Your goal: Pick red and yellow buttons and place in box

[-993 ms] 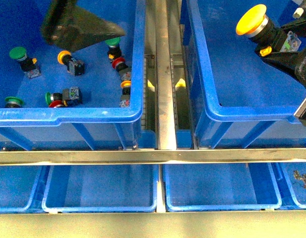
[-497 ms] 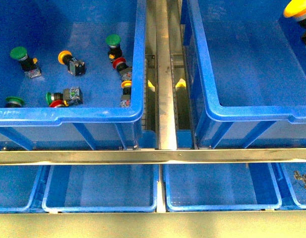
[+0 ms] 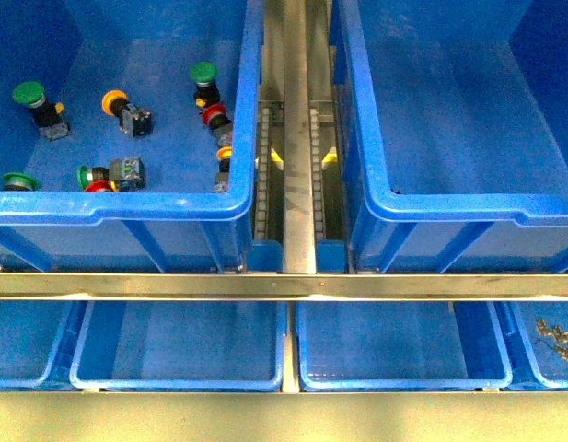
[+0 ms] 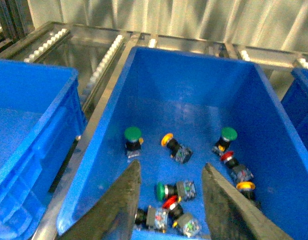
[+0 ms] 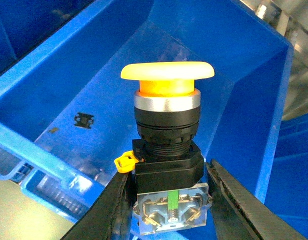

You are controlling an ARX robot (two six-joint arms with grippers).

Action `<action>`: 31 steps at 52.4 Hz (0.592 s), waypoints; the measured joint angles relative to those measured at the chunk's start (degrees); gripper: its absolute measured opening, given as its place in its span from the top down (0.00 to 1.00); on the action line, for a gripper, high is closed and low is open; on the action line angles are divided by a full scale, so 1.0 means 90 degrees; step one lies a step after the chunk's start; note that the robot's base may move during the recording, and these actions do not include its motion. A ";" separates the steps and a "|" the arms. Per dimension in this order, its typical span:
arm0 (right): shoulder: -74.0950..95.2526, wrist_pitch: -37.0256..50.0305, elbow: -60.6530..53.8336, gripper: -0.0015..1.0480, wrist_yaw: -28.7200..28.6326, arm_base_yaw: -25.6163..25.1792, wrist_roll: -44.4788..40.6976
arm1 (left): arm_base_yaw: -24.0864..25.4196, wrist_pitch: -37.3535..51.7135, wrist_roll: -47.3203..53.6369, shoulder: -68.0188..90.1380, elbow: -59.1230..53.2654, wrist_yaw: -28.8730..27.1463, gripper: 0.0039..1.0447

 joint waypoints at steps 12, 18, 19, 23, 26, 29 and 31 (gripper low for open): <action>-0.0486 -0.0287 -0.0289 0.67 0.0078 -0.0104 0.0177 | -0.0527 -0.0442 0.0058 -0.0804 -0.0389 -0.0566 0.98; -0.0682 -0.0430 -0.0369 0.67 0.0107 -0.0153 0.0243 | -0.0661 -0.0699 0.0100 -0.1197 -0.0527 -0.0576 0.98; -0.0726 -0.0452 -0.0379 0.67 0.0107 -0.0155 0.0267 | -0.0661 -0.0753 0.0100 -0.1273 -0.0551 -0.0578 0.98; -0.0833 -0.0500 -0.0398 0.67 0.0141 -0.0153 0.0340 | -0.0663 -0.0923 0.0102 -0.1496 -0.0624 -0.0597 0.98; -0.0877 -0.0517 -0.0406 0.67 0.0172 -0.0138 0.0369 | -0.0665 -0.0712 0.0104 -0.1532 -0.0777 -0.0595 0.98; -0.0901 -0.0517 -0.0410 0.67 0.0233 -0.0097 0.0418 | -0.0670 -0.0775 0.0109 -0.1668 -0.0850 -0.0593 0.98; -0.0903 -0.0515 -0.0410 0.67 0.0260 -0.0061 0.0447 | -0.0670 -0.0855 0.0112 -0.1761 -0.0855 -0.0595 0.98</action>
